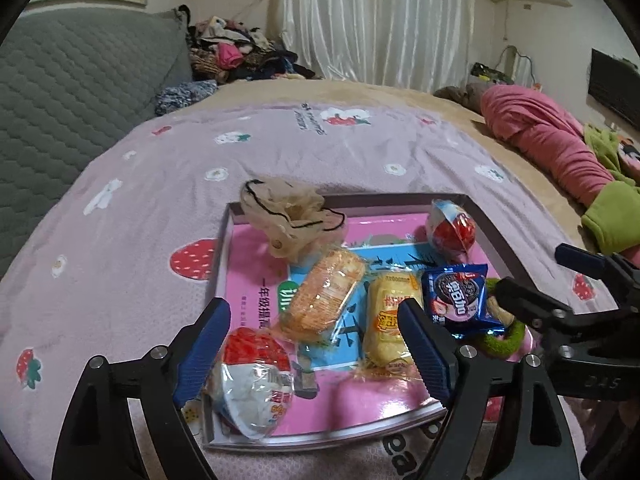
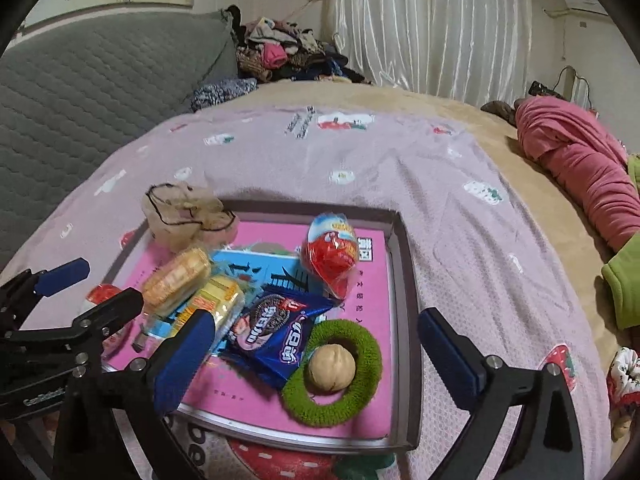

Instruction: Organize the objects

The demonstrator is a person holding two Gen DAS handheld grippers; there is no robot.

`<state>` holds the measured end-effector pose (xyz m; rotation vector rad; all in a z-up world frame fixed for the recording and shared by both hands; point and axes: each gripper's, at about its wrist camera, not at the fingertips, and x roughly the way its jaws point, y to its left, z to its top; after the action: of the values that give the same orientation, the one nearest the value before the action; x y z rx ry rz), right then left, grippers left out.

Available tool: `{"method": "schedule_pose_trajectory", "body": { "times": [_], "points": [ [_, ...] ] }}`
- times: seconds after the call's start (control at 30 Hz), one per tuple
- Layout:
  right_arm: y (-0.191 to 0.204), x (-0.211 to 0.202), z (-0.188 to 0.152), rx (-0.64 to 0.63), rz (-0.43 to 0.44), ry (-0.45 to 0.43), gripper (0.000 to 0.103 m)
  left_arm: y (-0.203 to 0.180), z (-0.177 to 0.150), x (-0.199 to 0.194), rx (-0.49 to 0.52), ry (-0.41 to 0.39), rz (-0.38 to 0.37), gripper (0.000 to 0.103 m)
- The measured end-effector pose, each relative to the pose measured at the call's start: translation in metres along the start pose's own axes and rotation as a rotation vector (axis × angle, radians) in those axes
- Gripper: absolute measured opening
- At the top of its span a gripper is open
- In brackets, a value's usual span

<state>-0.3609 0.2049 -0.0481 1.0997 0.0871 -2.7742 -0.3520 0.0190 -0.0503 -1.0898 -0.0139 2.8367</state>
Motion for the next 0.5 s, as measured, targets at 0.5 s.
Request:
{"method": "schedule_pose_trajectory", "body": {
  "times": [0.5],
  "points": [
    [0.009, -0.054, 0.005, -0.009, 0.003, -0.076, 0.102, 0.011, 0.008, -0.049, -0.056, -0.062, 0.045, 0.087]
  ]
}}
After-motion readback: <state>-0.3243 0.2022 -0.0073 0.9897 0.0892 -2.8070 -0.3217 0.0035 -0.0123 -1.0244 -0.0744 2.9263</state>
